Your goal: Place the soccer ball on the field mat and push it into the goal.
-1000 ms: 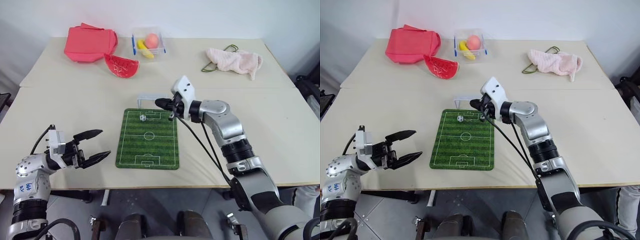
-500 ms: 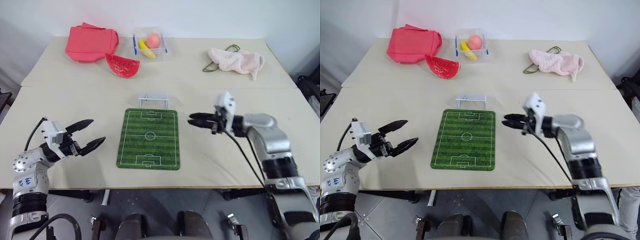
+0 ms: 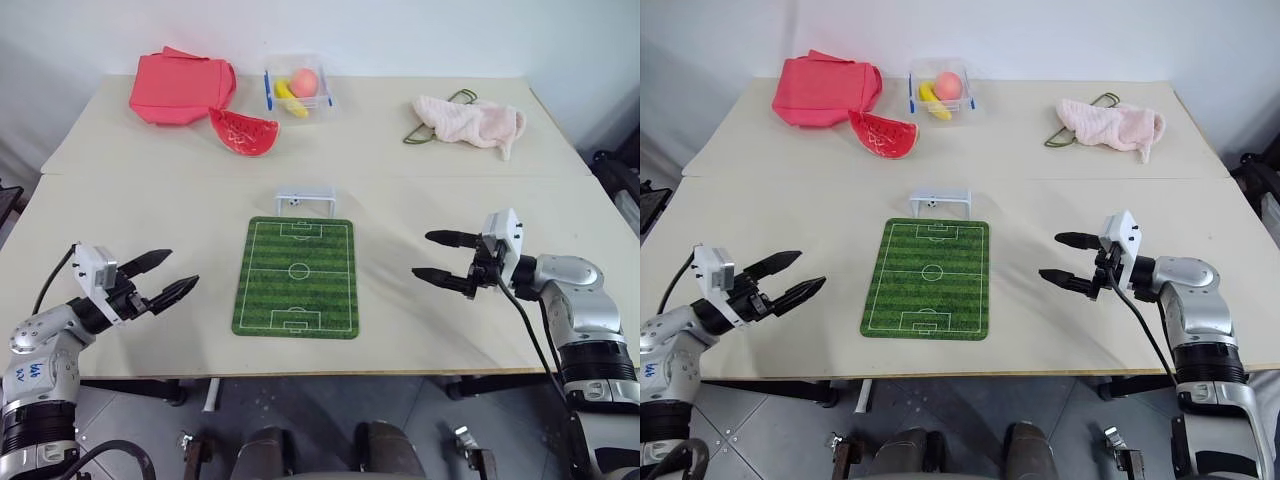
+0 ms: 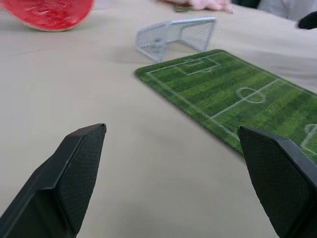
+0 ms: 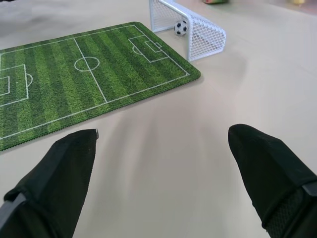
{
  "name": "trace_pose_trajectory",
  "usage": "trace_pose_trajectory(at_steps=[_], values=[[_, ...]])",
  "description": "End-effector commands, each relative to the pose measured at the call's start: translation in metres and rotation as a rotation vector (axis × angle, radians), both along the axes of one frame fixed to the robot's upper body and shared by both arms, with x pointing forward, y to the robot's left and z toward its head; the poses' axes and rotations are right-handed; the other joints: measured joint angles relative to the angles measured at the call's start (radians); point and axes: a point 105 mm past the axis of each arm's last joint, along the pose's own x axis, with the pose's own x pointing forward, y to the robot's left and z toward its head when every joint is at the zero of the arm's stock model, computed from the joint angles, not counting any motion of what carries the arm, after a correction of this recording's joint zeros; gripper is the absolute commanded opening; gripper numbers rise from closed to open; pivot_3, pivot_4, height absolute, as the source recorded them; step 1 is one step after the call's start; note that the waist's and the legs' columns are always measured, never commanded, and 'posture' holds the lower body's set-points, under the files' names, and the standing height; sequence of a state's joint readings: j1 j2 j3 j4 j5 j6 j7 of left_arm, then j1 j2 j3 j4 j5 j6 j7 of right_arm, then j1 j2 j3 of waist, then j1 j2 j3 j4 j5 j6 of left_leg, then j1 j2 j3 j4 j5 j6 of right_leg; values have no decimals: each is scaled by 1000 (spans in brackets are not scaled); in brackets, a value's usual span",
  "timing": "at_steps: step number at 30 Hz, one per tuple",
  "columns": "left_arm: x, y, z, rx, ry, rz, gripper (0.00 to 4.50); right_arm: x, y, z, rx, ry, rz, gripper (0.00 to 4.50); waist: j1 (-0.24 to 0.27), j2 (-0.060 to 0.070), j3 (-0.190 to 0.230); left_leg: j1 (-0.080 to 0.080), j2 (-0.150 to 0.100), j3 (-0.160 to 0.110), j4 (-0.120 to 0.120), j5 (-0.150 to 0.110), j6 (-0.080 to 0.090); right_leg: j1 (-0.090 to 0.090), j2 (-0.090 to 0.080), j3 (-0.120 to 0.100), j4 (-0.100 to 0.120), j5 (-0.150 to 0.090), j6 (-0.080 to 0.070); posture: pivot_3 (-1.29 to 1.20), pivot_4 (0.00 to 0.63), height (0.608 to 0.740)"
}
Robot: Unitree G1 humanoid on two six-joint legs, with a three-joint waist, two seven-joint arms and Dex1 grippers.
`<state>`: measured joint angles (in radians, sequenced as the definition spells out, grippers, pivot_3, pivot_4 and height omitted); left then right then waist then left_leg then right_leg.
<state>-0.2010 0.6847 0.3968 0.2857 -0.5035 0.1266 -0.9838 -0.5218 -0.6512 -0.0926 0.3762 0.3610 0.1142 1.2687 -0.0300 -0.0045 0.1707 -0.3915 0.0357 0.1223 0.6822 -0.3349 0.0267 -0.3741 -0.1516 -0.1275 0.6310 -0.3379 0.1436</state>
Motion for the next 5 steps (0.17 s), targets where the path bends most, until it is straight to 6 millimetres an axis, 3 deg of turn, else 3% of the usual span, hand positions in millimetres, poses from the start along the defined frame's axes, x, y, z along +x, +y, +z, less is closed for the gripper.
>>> trace_pose_trajectory(at_steps=[1,5], values=[[1,11,8,2,1,89,4500,-3,12,10,15,-48,44,4474,0,0,0,0,0,0,0,0,0,0,0,0,0,0,0,0,150,740],[-3,1,6,-5,-4,67,4500,2,14,9,63,-51,-19,4474,1,0,0,0,0,0,0,0,0,0,0,0,0,0,0,0,150,740]])
